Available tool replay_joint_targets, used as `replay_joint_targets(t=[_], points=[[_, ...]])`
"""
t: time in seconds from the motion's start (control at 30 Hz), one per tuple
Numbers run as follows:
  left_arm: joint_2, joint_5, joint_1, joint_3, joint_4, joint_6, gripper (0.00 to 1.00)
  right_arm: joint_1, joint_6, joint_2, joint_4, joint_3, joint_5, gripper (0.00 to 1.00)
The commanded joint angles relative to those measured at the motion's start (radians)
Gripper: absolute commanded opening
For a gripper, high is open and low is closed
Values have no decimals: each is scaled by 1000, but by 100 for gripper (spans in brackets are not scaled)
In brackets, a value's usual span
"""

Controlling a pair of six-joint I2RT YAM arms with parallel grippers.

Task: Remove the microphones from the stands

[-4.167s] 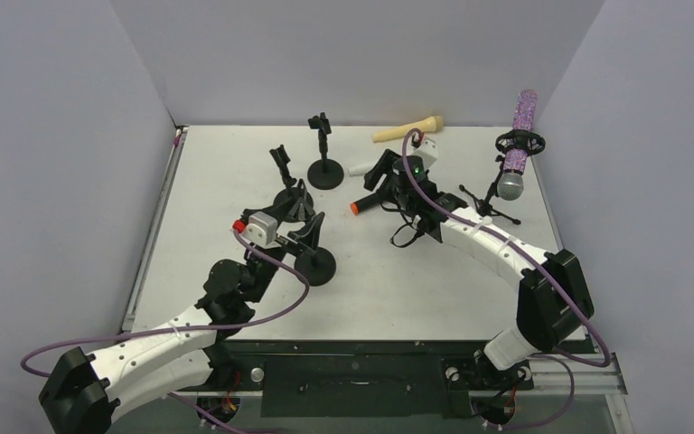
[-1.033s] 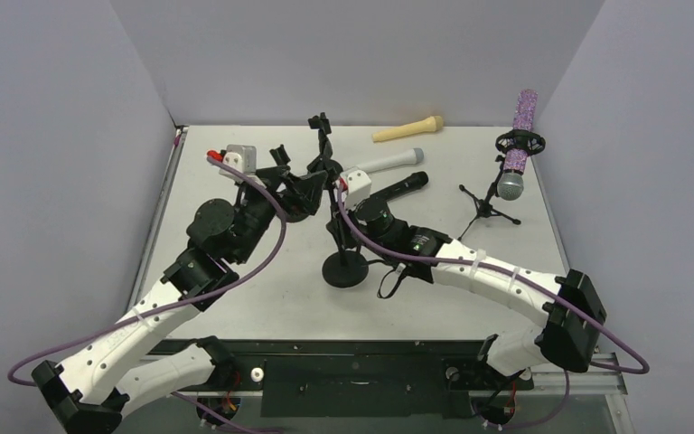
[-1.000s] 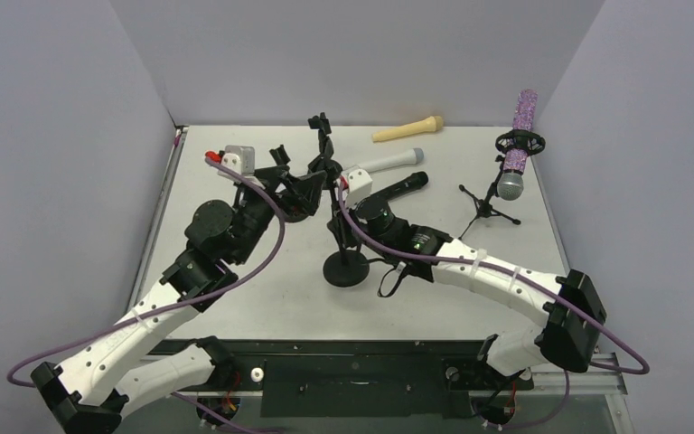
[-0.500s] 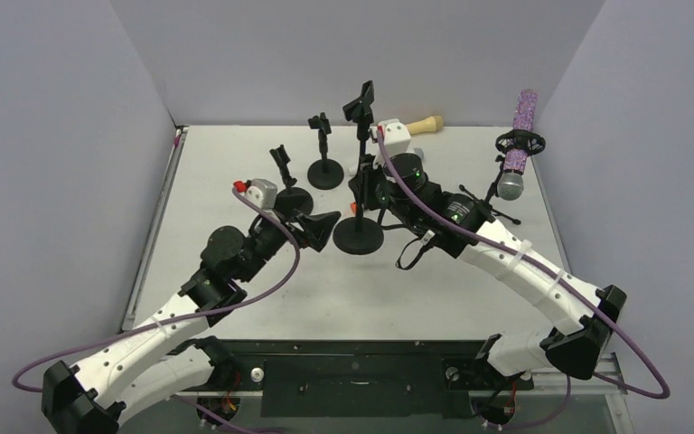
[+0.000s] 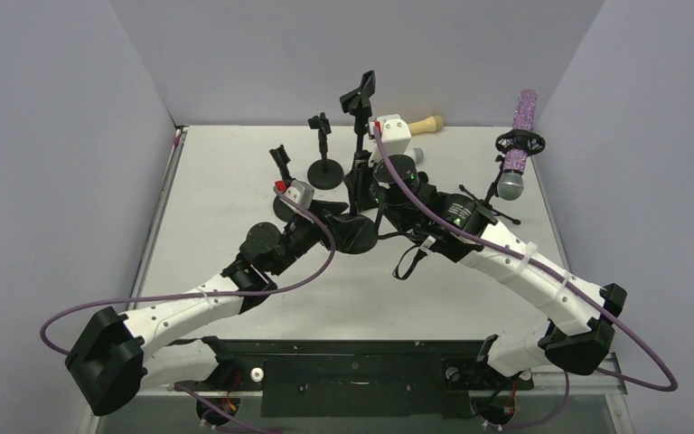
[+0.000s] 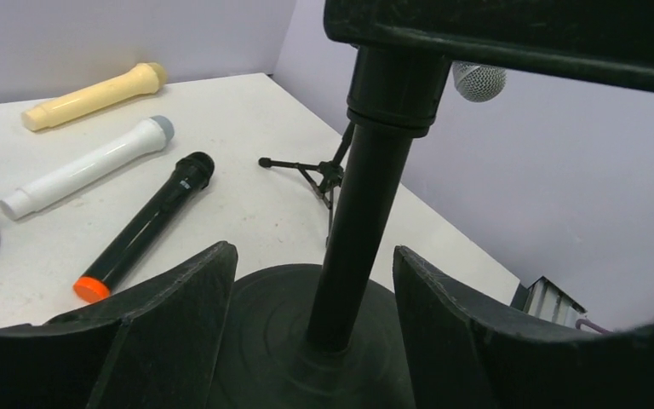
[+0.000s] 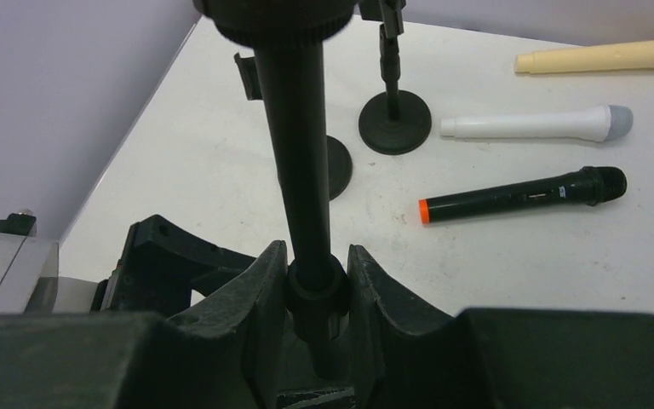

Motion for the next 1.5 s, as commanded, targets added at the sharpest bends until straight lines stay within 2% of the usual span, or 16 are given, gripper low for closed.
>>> replay_joint_targets(t=[0.0, 0.07, 0.13, 0.17, 0.23, 0.37, 0.4, 0.53, 0.6, 0.67, 0.9, 1.03, 1.13, 1.47], points=[[45, 28, -11, -26, 221, -44, 62, 7, 31, 3, 42, 65, 80, 0], [60, 35, -12, -42, 278, -58, 52, 8, 34, 5, 41, 63, 82, 0], [75, 49, -12, -45, 319, -64, 35, 10, 37, 4, 44, 60, 82, 0], [85, 52, -12, -37, 321, -66, 17, 10, 38, 4, 45, 60, 82, 0], [97, 60, -14, -18, 305, -72, 1, 12, 37, 7, 45, 60, 80, 0], [97, 44, -16, -14, 309, -84, 0, 13, 38, 16, 31, 63, 76, 2], [94, 35, -17, -13, 301, -83, 0, 13, 39, 17, 26, 62, 77, 10], [75, 9, -24, -4, 269, -61, 0, 15, 39, 17, 21, 53, 73, 31], [66, 4, -25, 5, 238, -47, 0, 15, 40, 19, 17, 52, 72, 39], [59, 4, -26, 8, 230, -40, 0, 14, 38, 17, 18, 49, 69, 42], [38, 4, -34, 6, 212, -5, 0, 7, 19, 26, -20, 72, 51, 47], [20, 7, -34, 12, 189, 14, 0, -40, 17, 15, -30, 42, -22, 48], [7, 26, -34, 23, 169, 32, 0, -66, 7, 13, -38, 20, -72, 47], [-10, 60, -32, 44, 154, 38, 0, -68, 1, 42, -46, 21, -102, 45]])
